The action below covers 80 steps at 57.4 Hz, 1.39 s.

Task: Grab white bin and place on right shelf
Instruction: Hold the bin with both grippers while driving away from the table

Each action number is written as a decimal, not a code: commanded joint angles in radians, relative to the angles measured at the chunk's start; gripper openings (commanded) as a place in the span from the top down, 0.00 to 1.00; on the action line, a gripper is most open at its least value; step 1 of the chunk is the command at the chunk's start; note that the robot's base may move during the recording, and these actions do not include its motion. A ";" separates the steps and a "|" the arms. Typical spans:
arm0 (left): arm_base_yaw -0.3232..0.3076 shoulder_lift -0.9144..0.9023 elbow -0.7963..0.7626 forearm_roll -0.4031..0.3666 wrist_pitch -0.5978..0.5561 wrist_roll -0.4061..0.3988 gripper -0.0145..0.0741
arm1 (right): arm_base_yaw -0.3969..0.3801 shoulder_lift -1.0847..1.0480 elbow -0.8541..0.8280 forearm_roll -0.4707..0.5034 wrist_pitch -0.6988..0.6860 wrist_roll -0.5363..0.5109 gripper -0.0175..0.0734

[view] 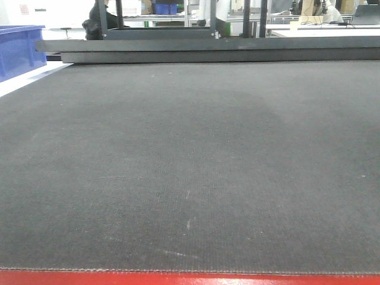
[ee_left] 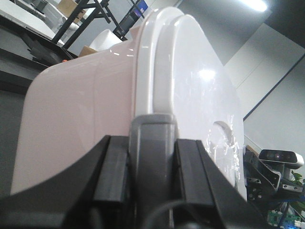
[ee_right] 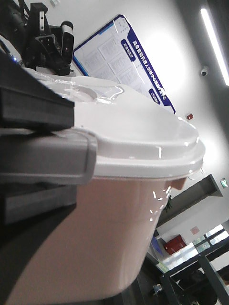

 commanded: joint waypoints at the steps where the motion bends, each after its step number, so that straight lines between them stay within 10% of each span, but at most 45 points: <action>1: -0.036 -0.046 -0.035 -0.078 0.265 0.019 0.97 | 0.027 -0.033 -0.033 0.090 0.191 -0.015 0.73; 80: -0.036 -0.046 -0.035 -0.078 0.265 0.019 0.97 | 0.027 -0.033 -0.033 0.090 -0.005 -0.015 0.73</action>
